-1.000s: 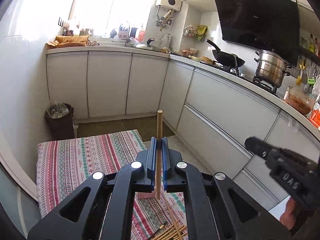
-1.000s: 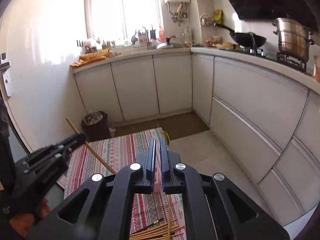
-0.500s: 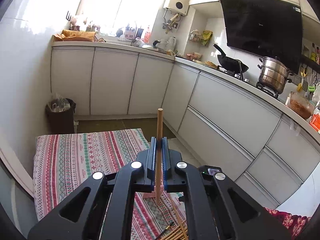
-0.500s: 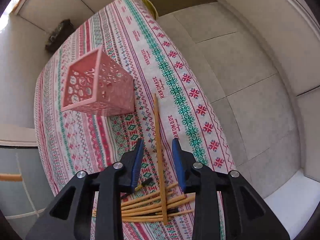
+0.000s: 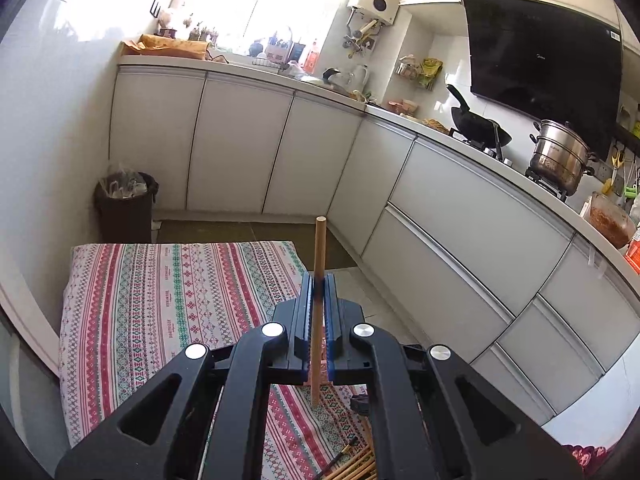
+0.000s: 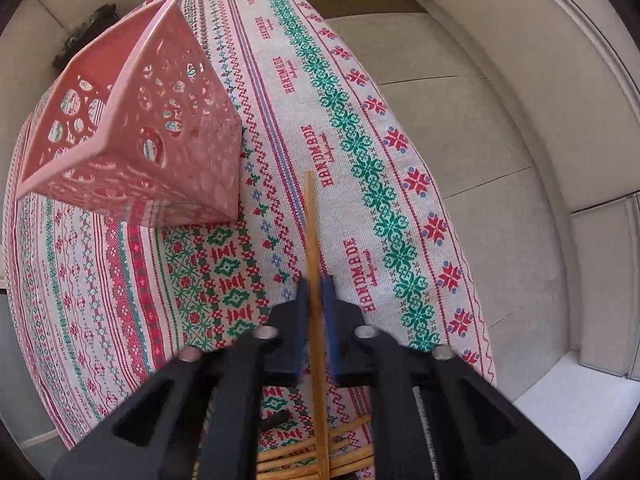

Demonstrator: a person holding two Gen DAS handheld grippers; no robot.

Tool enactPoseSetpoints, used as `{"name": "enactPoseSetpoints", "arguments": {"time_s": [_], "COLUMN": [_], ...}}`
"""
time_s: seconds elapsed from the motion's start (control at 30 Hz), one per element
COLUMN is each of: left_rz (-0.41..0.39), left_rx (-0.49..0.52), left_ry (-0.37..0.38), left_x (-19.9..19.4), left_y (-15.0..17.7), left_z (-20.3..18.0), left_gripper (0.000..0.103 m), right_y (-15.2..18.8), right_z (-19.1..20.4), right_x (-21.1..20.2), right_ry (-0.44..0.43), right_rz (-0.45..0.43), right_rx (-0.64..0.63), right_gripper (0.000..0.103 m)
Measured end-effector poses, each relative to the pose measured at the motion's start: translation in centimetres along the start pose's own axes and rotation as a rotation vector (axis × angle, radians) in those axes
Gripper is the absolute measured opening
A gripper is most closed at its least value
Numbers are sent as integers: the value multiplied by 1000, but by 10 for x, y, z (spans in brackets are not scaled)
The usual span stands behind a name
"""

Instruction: Organize utensils

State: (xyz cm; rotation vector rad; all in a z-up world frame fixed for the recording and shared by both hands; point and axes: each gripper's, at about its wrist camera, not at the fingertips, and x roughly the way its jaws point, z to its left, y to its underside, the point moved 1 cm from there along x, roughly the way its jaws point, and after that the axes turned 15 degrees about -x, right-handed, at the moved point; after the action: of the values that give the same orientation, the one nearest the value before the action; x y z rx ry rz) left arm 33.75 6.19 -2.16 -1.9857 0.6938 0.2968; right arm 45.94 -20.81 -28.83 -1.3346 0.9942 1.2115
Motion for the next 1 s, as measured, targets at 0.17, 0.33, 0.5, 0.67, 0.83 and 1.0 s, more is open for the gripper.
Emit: {"name": "enactPoseSetpoints", "arguments": {"time_s": [0.17,0.33,0.5,0.67,0.83,1.0], "left_rz": [13,29,42,26,7,-15], "left_rx": [1,31,49,65,88,107], "left_ry": [6,9,0,1,3,0], "left_x": [-6,-14,-21,-31,-36,-28], "left_y": [1,9,18,14,7,-2], "left_z": [-10,-33,-55,-74,-90,-103], "left_gripper": [4,4,5,4,4,4], "right_y": [38,79,94,101,108,97], "right_z": [-5,-5,-8,-6,-6,-2], "right_x": [-54,-147,-228,-285,-335,-366], "right_ry": [24,131,187,164,167,177], "right_rz": [-193,-418,-613,-706,-781,-834], "right_rx": [17,-6,-37,-54,-75,-87], "right_gripper": [6,6,6,6,6,6]}}
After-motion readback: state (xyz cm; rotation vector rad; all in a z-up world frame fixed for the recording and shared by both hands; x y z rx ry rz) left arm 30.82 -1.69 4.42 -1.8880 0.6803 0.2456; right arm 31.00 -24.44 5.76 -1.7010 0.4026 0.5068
